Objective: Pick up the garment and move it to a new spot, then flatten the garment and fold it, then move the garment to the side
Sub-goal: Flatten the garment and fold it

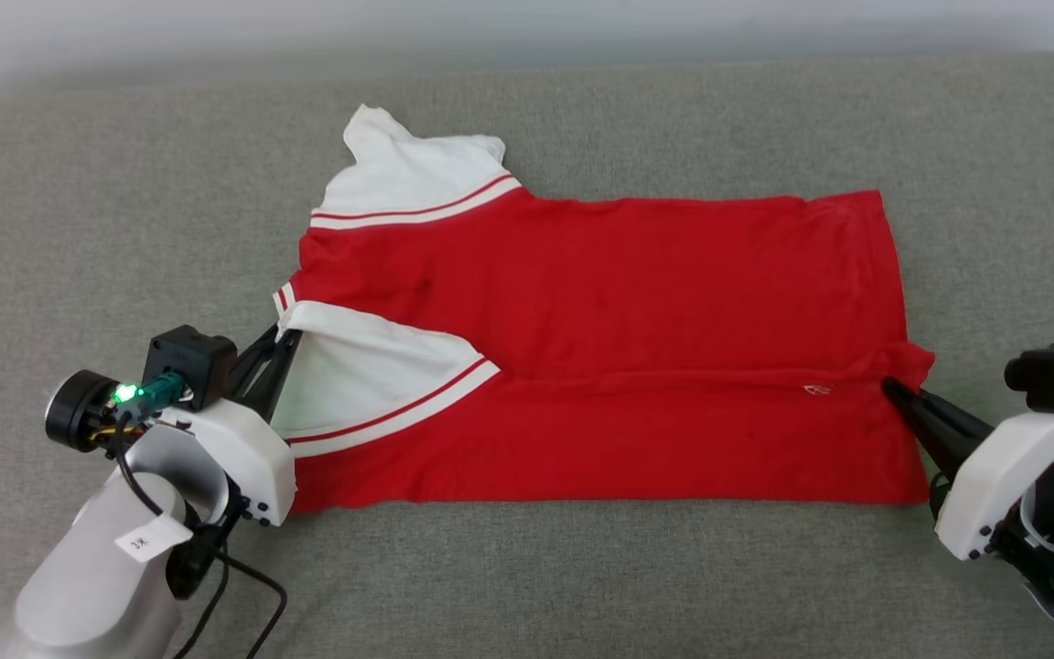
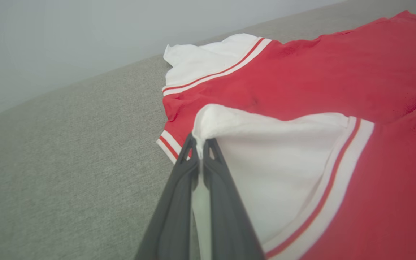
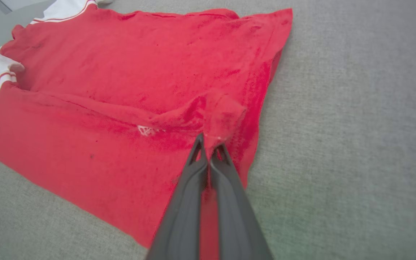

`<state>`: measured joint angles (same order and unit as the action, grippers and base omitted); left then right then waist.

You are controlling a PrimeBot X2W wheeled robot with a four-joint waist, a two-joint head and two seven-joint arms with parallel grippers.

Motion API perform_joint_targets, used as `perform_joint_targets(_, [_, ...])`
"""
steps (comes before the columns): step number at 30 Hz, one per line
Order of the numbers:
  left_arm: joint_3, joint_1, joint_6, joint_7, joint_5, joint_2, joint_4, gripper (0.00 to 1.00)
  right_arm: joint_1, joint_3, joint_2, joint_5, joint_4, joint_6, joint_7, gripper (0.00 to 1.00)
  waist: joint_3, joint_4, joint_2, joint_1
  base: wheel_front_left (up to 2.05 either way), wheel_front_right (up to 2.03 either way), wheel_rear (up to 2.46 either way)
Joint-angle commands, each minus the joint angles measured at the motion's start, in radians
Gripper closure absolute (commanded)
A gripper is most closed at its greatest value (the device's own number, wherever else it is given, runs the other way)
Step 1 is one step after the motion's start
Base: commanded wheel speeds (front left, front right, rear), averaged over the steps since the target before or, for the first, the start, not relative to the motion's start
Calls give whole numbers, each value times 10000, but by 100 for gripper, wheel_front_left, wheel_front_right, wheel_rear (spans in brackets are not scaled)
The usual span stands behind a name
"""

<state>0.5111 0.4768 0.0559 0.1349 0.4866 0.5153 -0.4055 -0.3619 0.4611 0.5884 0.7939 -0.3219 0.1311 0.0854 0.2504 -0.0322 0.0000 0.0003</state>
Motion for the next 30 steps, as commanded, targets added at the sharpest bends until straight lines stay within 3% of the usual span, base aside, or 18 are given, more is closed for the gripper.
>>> perform_joint_targets(1, [54,205,59,62,-71,-35,-245,100,-238,88,-107,-36,-147,-8,-15,100,237,-40,0,-3,0,0,0])
perform_joint_targets(15, [814,1111,656,671,187,-814,-3429,100,-862,843,-327,59,-1329,-10,-284,100,577,-75,0,-3,0,0,0])
perform_joint_targets(16, [842,1157,660,721,215,-830,-3577,100,-849,872,-337,107,-1345,-10,-272,75,538,-71,0,-3,0,0,0])
perform_joint_targets(17, [840,1222,675,790,277,-849,-3673,97,-829,900,-327,145,-1351,-8,-237,19,485,-54,0,-3,0,0,0])
perform_joint_targets(18, [841,1293,677,861,291,-850,-3753,52,-818,898,-290,155,-1318,-8,-298,0,421,-29,0,-3,0,0,0])
perform_joint_targets(19, [867,1376,691,910,276,-818,-3807,0,-791,854,-243,173,-1296,-8,-383,0,348,7,0,-3,0,0,0])
perform_joint_targets(26, [835,1805,723,1074,582,-471,-3399,0,-298,533,71,139,-966,-8,-770,0,-226,314,0,-3,0,0,0])
perform_joint_targets(30, [1031,1844,736,345,1038,-169,-2705,0,-29,268,232,-19,-692,-8,-812,0,-541,442,0,-3,0,0,0])
